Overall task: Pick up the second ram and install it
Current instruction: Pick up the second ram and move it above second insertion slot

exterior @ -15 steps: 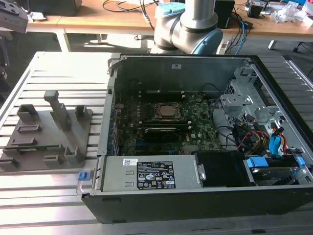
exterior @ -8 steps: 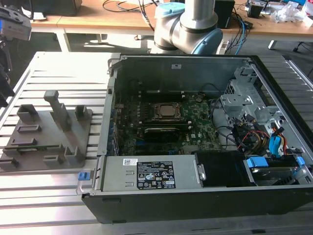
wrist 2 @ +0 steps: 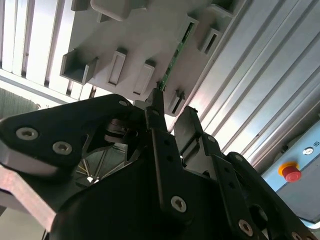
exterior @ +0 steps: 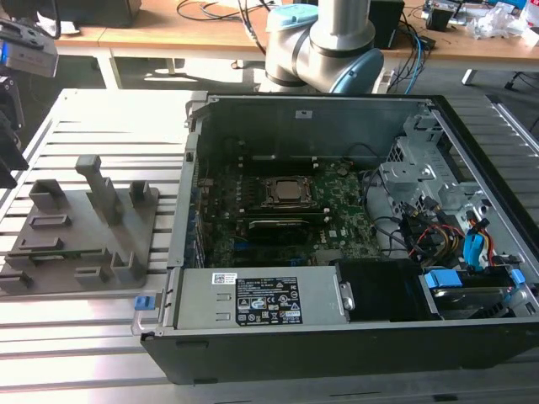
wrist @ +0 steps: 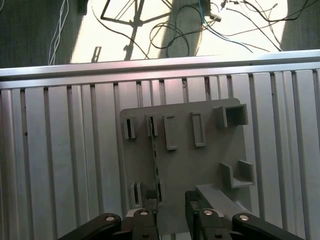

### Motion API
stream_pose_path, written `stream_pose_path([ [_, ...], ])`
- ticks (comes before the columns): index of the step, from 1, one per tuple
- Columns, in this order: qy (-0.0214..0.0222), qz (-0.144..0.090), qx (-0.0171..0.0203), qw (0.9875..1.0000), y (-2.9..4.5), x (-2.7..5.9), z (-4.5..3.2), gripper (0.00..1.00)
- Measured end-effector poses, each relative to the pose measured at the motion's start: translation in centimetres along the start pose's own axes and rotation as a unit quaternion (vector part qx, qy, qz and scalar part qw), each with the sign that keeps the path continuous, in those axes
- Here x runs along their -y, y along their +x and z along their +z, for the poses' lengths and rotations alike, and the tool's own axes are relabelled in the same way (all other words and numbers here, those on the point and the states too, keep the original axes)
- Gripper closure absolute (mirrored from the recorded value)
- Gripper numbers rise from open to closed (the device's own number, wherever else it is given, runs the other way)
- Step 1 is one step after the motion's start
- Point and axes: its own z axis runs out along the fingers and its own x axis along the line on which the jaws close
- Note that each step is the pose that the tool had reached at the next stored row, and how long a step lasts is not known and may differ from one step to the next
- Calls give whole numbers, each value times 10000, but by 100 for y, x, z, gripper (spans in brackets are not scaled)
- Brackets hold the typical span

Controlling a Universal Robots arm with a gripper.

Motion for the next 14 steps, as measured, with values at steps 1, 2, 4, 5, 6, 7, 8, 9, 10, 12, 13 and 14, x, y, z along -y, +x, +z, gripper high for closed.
stream_pose_path([
  [1,0,0,0,10000,0,1,20,64],
  [2,0,0,0,10000,1,1,36,64],
  [4,0,0,0,10000,2,3,73,64],
  [5,0,0,0,10000,2,3,80,64],
  [6,0,0,0,10000,2,4,93,64],
  [7,0,0,0,10000,2,4,109,64],
  [8,0,0,0,10000,3,5,123,64],
  [9,0,0,0,10000,3,6,141,64],
  [10,0,0,0,10000,4,6,155,64],
  [12,0,0,0,10000,4,8,199,64],
  [13,0,0,0,10000,5,9,229,64],
  [14,0,0,0,10000,6,10,242,64],
])
